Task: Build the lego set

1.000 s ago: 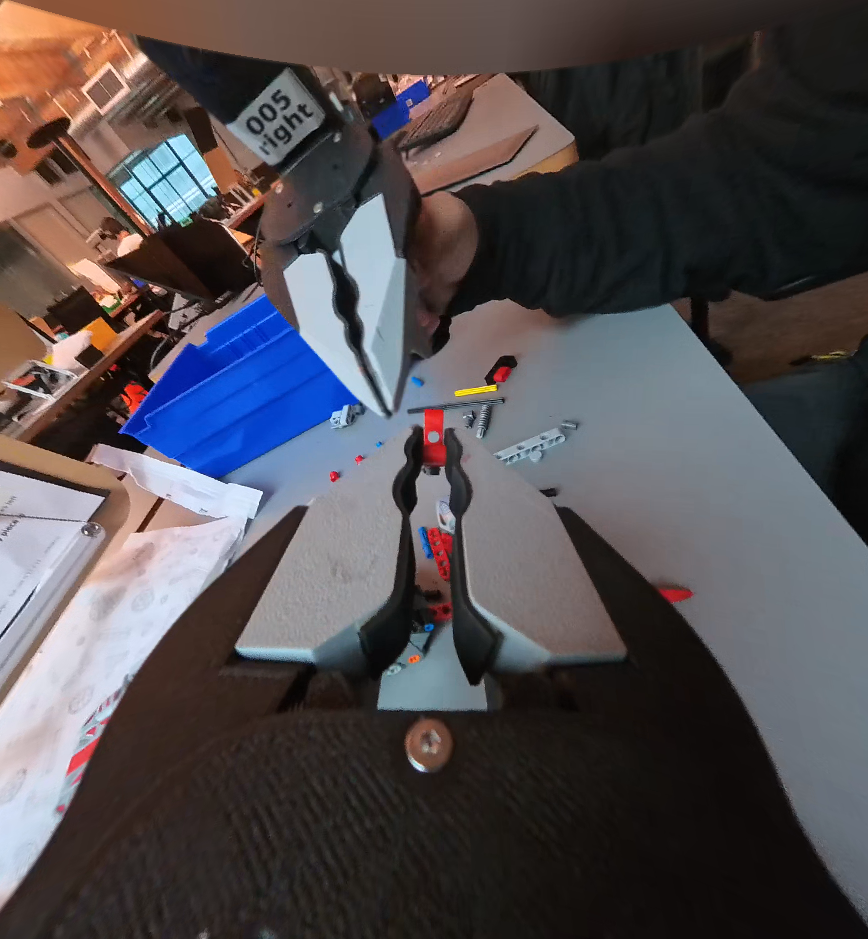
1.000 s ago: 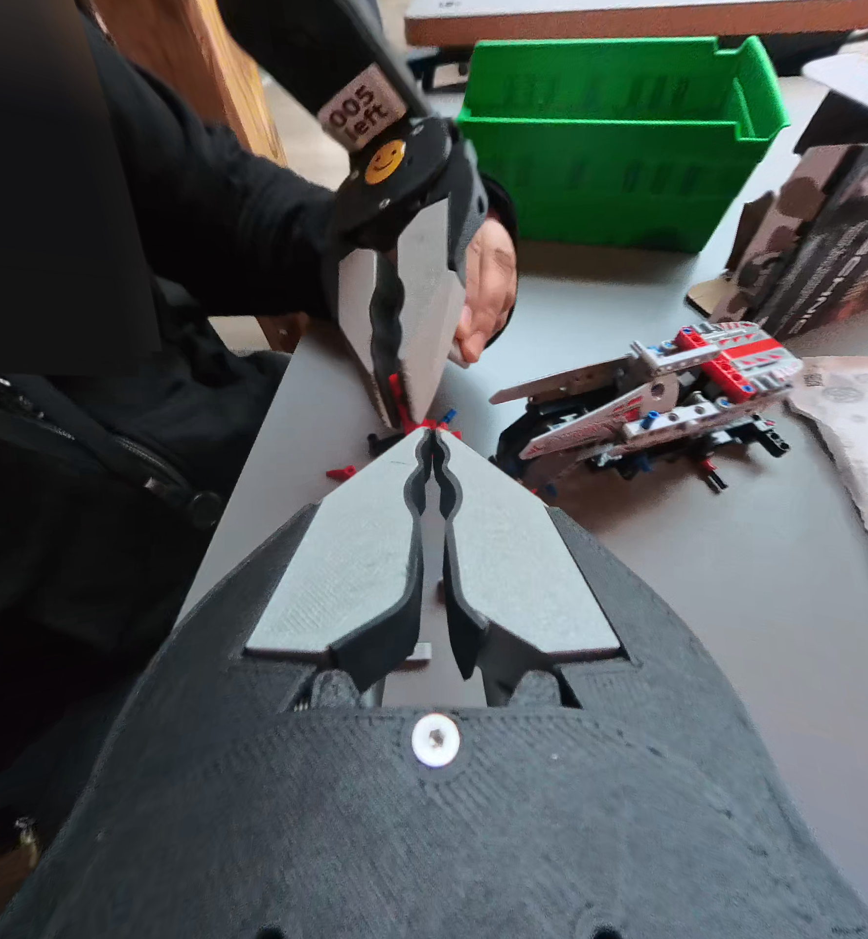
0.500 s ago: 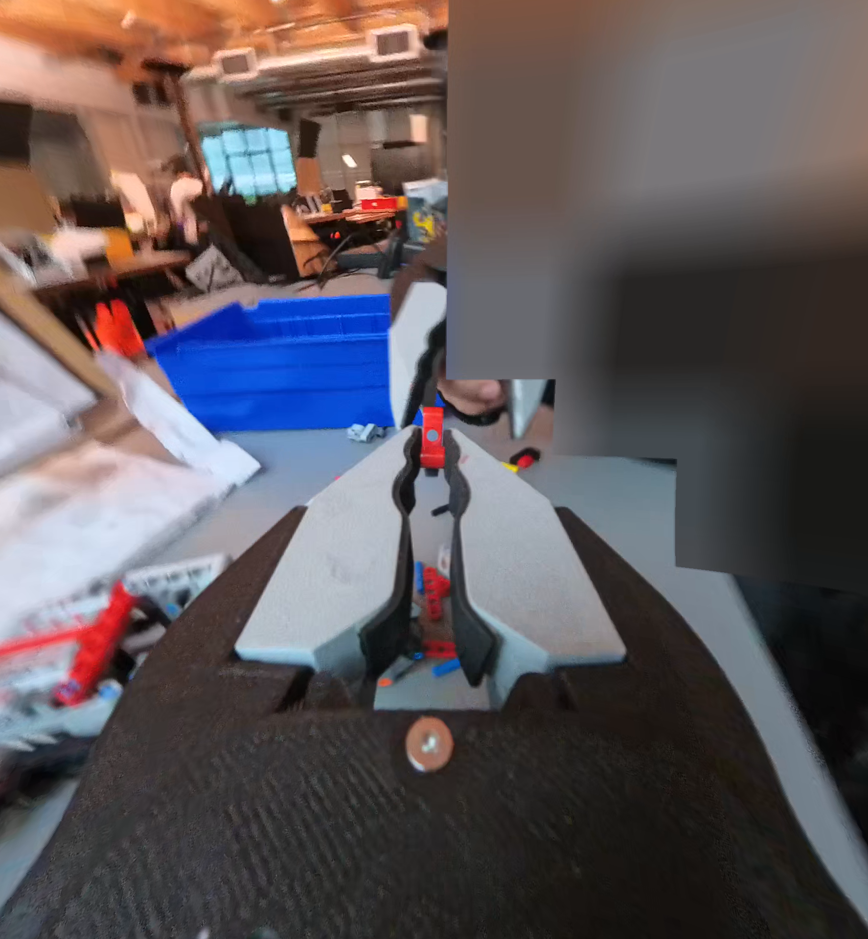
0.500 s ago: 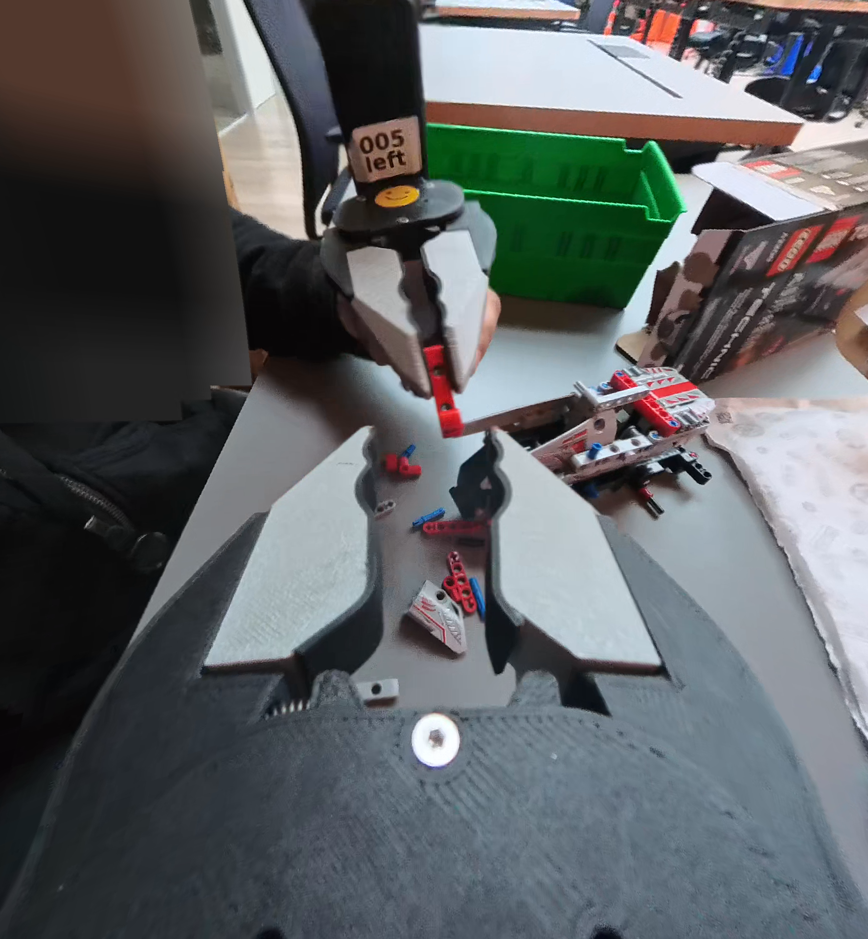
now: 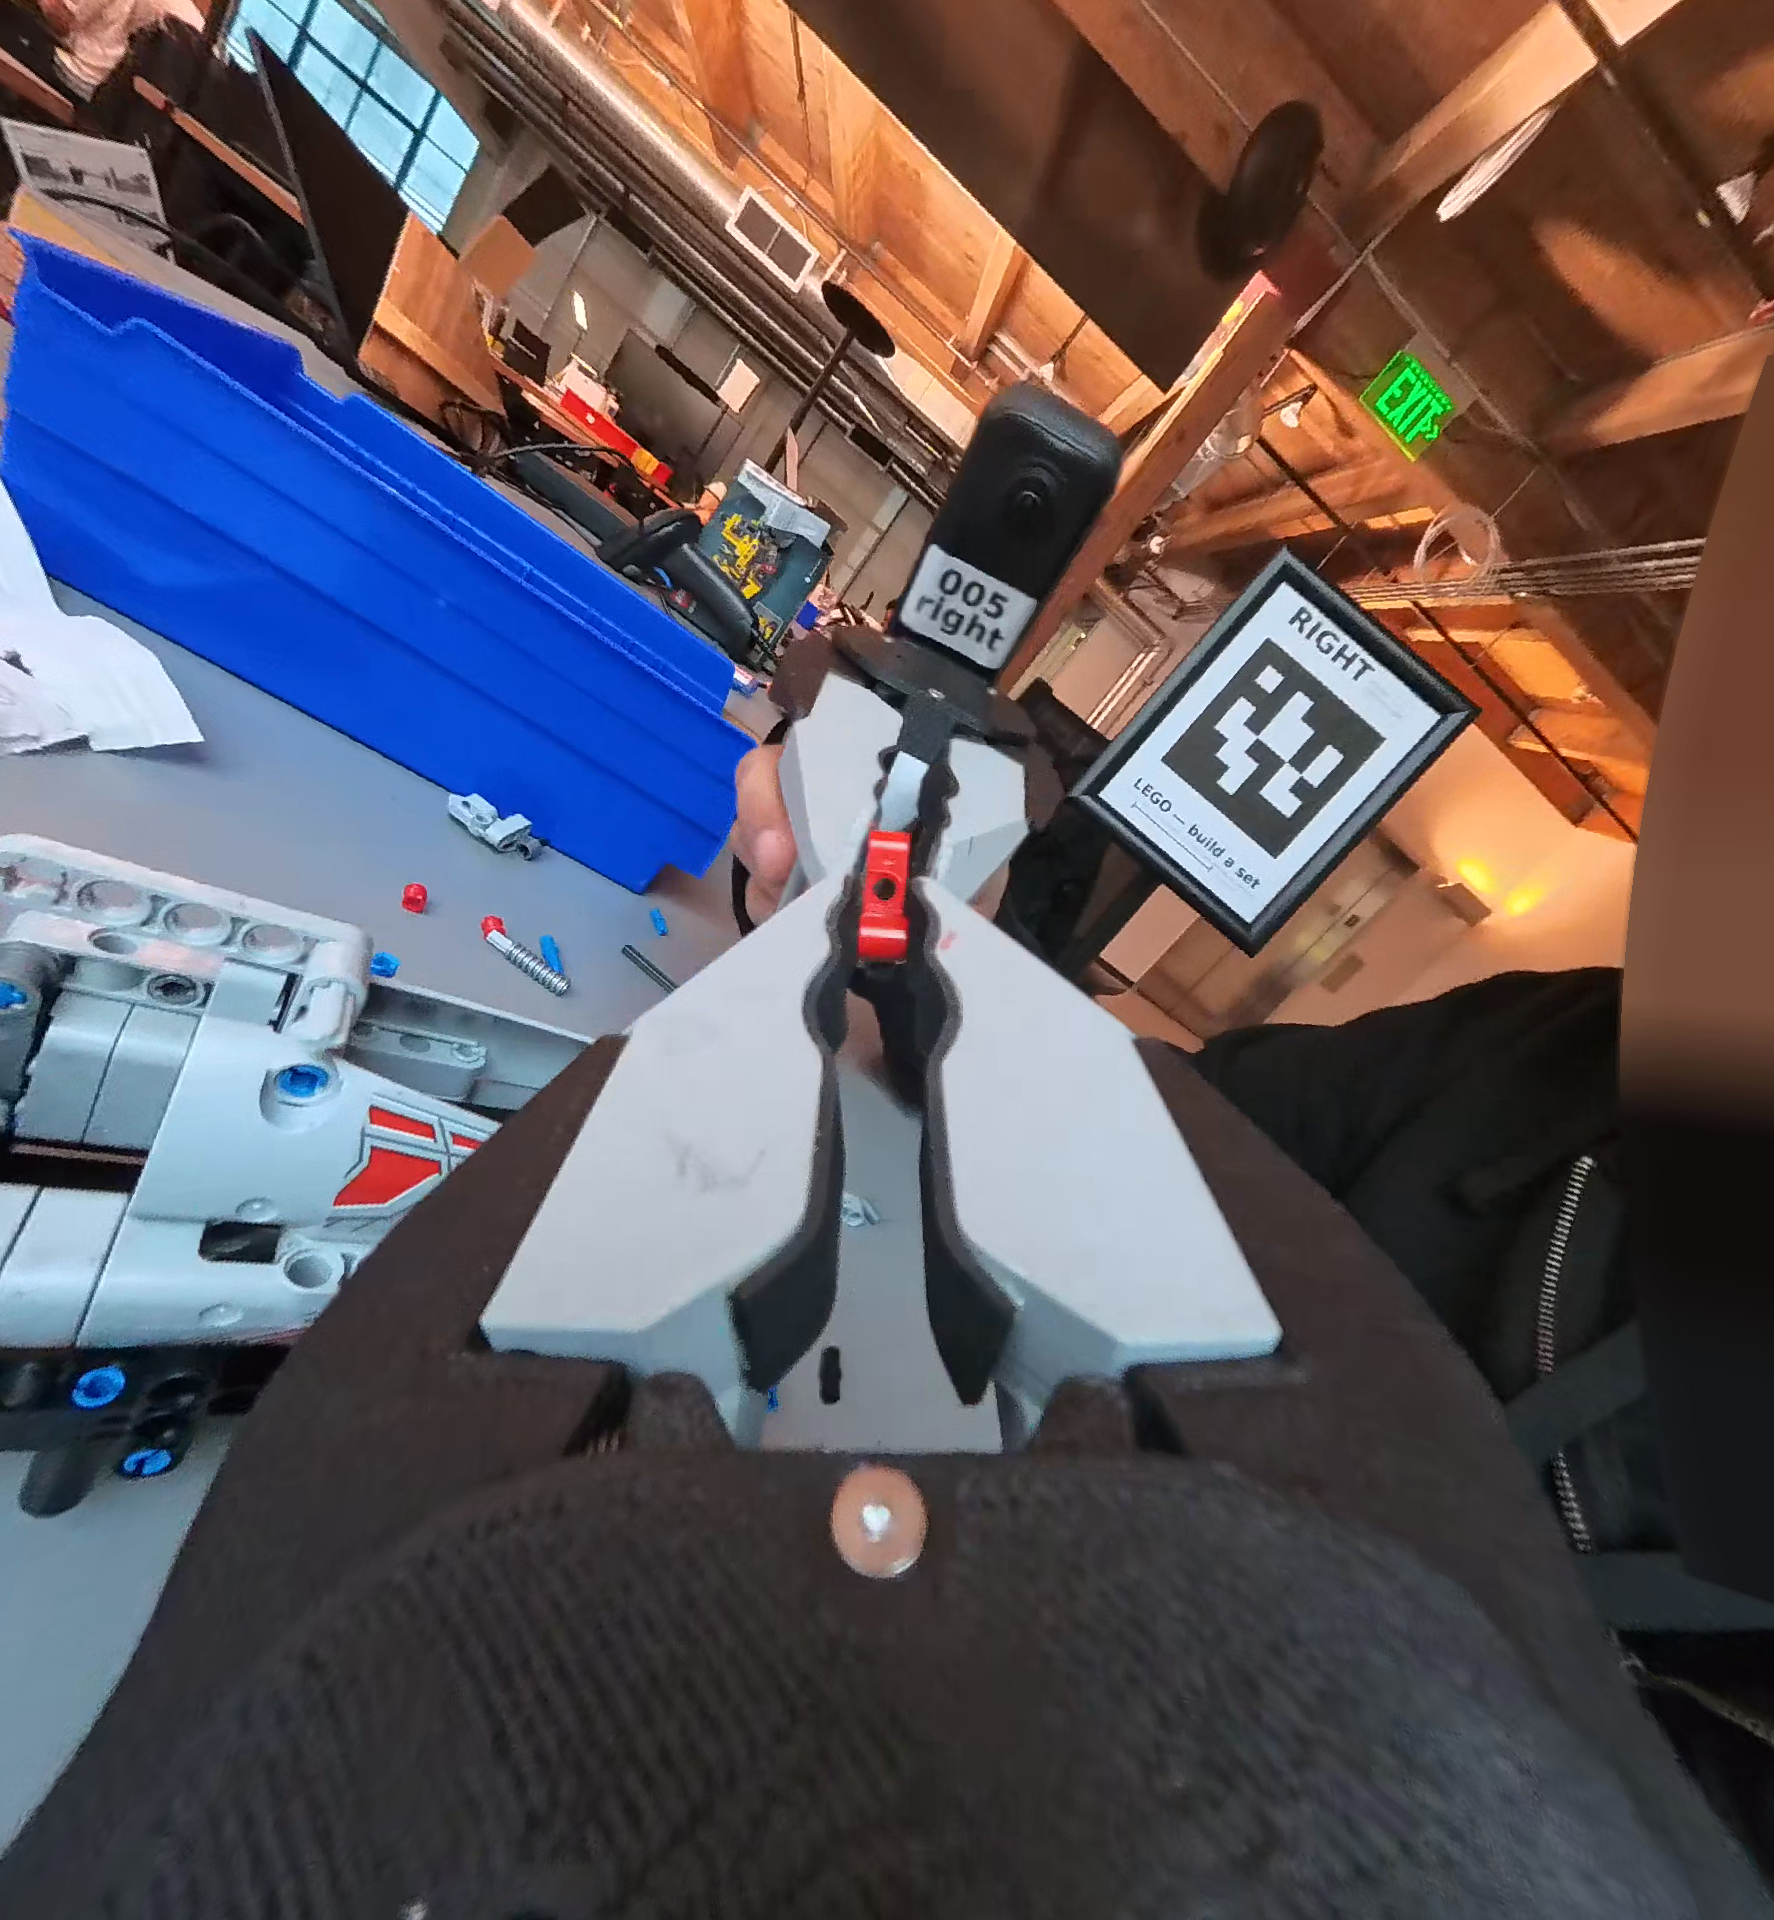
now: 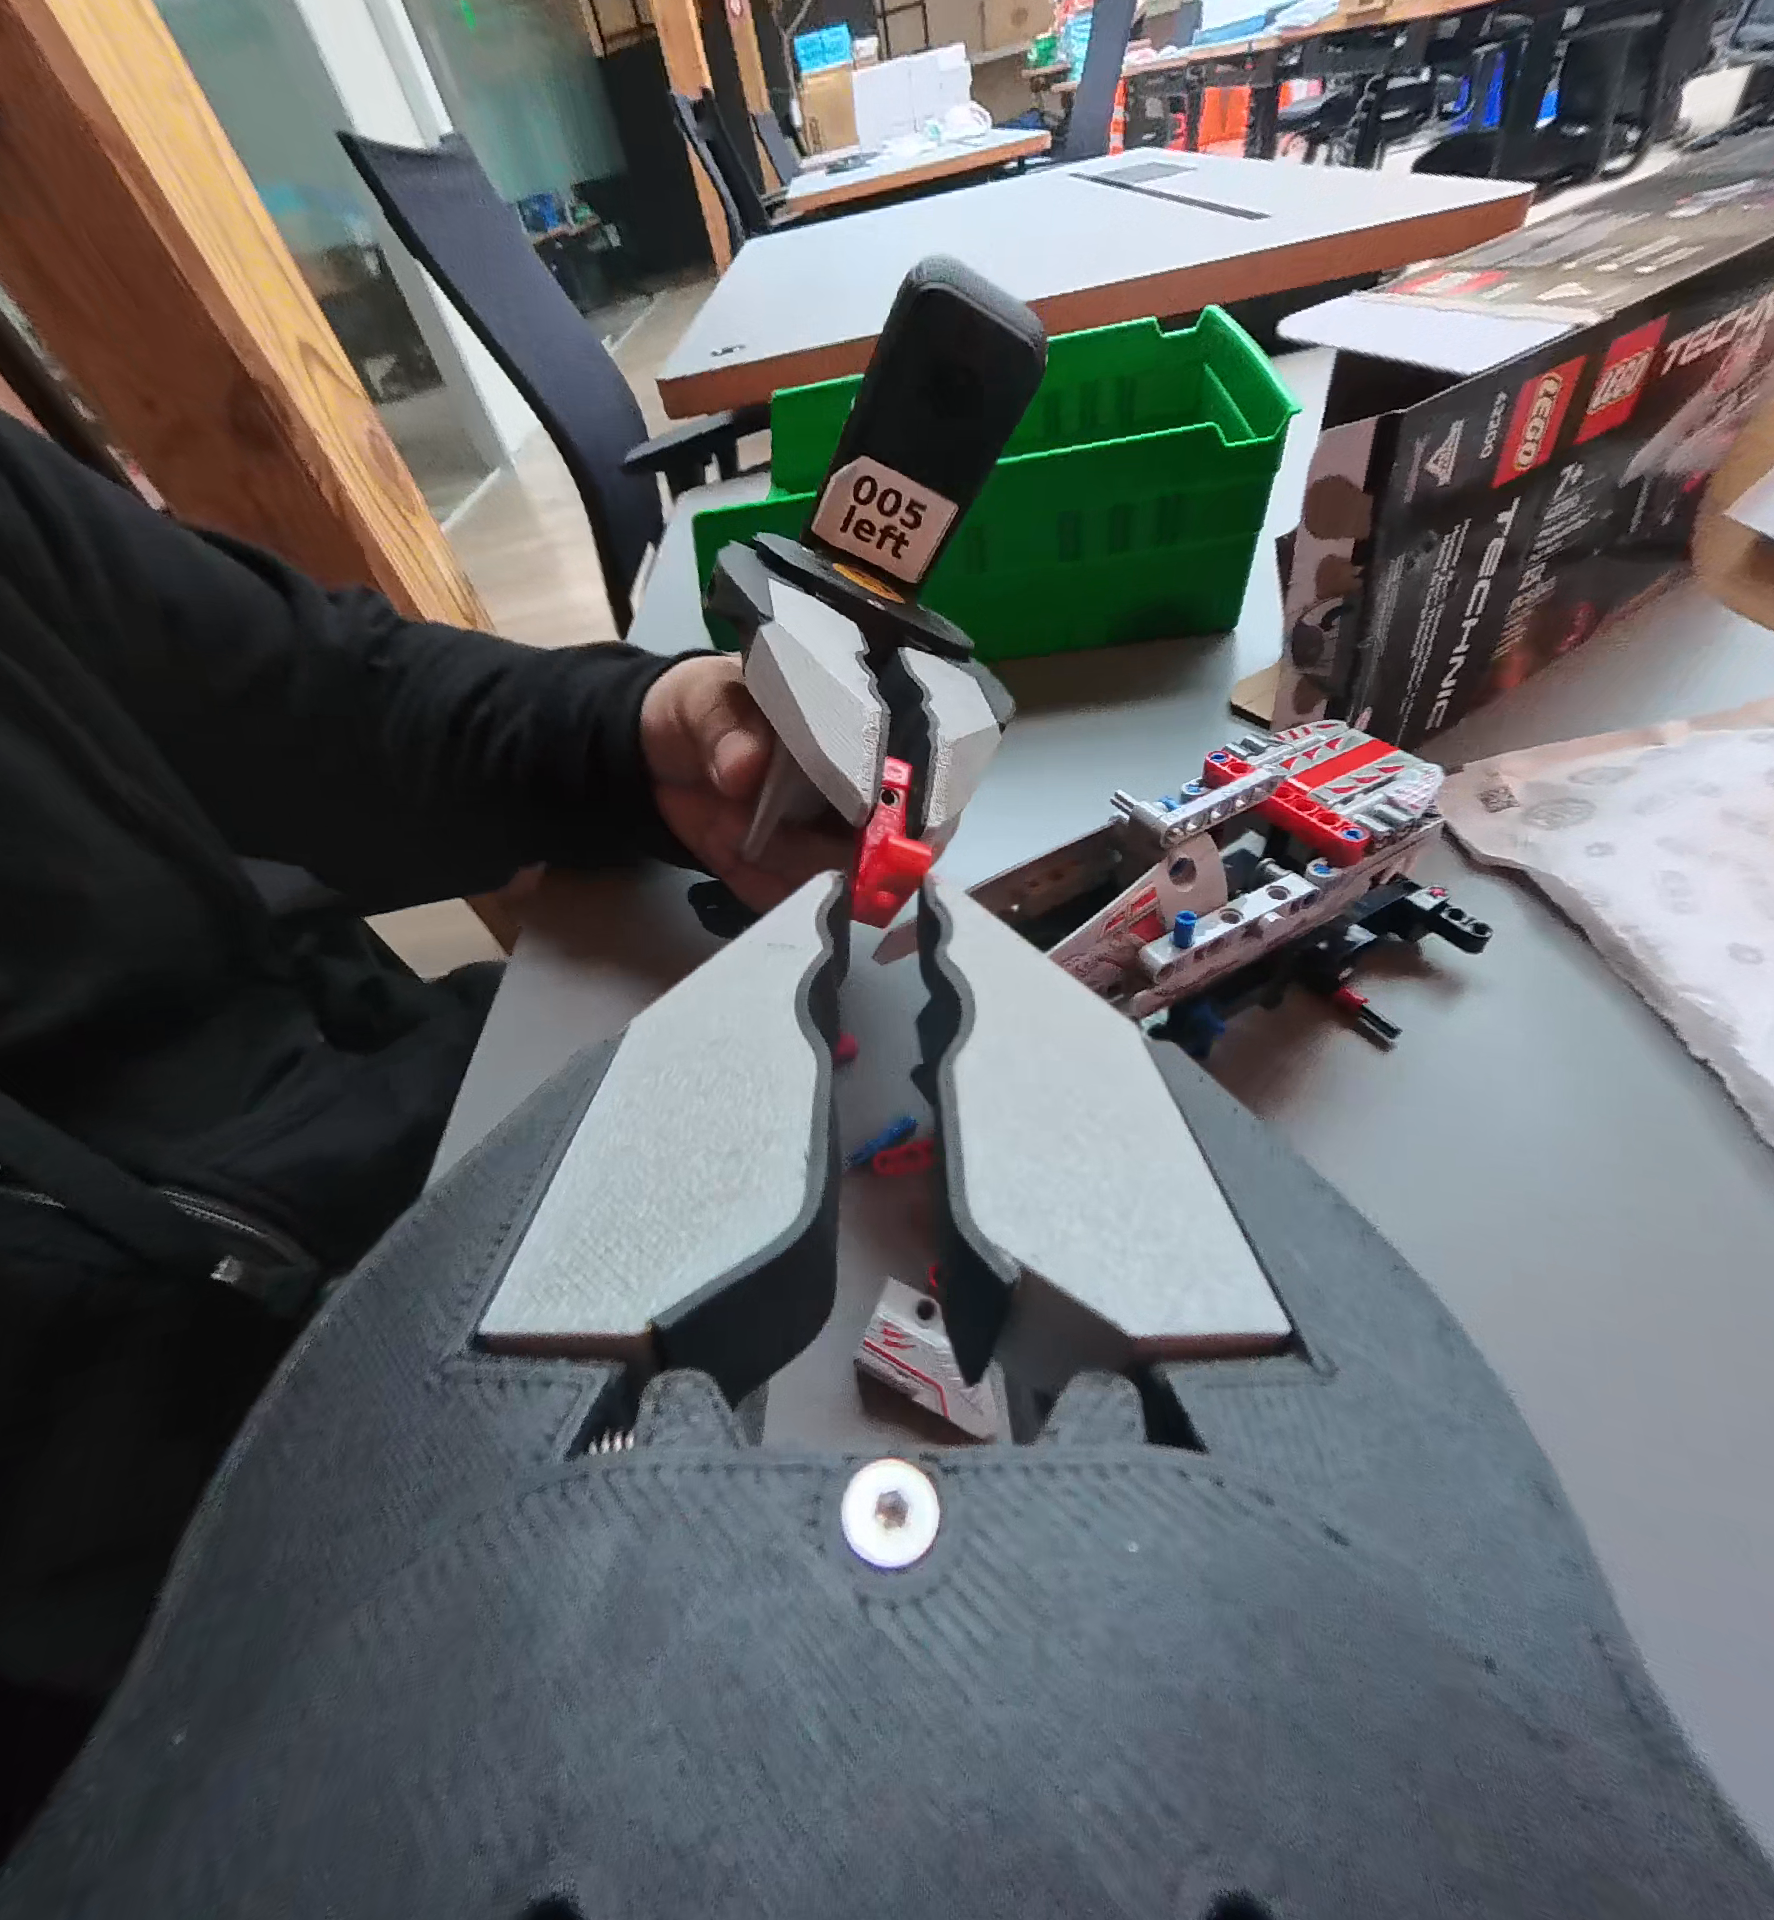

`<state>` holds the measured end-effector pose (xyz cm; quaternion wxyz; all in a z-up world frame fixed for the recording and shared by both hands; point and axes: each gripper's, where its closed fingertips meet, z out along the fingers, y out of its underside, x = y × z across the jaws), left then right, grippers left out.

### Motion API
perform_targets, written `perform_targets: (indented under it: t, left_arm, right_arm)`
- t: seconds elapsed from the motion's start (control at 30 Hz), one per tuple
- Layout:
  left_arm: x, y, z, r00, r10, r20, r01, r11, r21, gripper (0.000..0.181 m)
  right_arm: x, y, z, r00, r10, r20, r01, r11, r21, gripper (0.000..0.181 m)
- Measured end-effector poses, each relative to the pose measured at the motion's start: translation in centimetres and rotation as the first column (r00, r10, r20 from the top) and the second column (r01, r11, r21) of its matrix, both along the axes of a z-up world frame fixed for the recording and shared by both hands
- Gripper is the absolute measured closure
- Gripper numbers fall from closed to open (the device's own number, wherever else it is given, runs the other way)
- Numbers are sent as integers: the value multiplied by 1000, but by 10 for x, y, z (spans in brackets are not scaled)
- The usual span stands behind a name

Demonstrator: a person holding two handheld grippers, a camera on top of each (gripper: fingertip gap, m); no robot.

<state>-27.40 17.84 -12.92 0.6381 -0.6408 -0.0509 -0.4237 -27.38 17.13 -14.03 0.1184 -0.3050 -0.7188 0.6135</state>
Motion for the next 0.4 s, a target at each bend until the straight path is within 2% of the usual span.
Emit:
perform_targets:
  t: [0.13,0.2,0.27,0.3,0.33,0.37,0.4]
  left_arm:
    - [-2,2,-4,998,21,-55,-22,999,-25,173]
    - [-7,1,-3,990,50,-132,-53,998,-19,159]
    - [-8,-1,-4,960,68,-271,-74,997,-12,145]
    - [-8,-2,-8,919,78,-387,-90,996,-14,139]
    - [-9,-2,-14,841,105,-531,-126,992,-4,137]
    - [-10,-1,-20,719,144,-680,-170,985,29,138]
    - [-10,-1,-25,565,179,-805,-197,977,80,139]
  right_arm:
    - [-1,3,-1,989,49,141,-27,988,-153,177]
    - [-1,9,1,976,76,204,-23,968,-251,177]
    - [1,16,6,961,119,250,-25,936,-350,177]
    - [3,17,8,949,159,274,-38,915,-401,177]
    - [7,17,10,931,205,302,-51,892,-448,177]
    - [9,17,10,912,245,328,-60,873,-485,177]
    - [12,15,9,895,277,350,-67,858,-509,177]
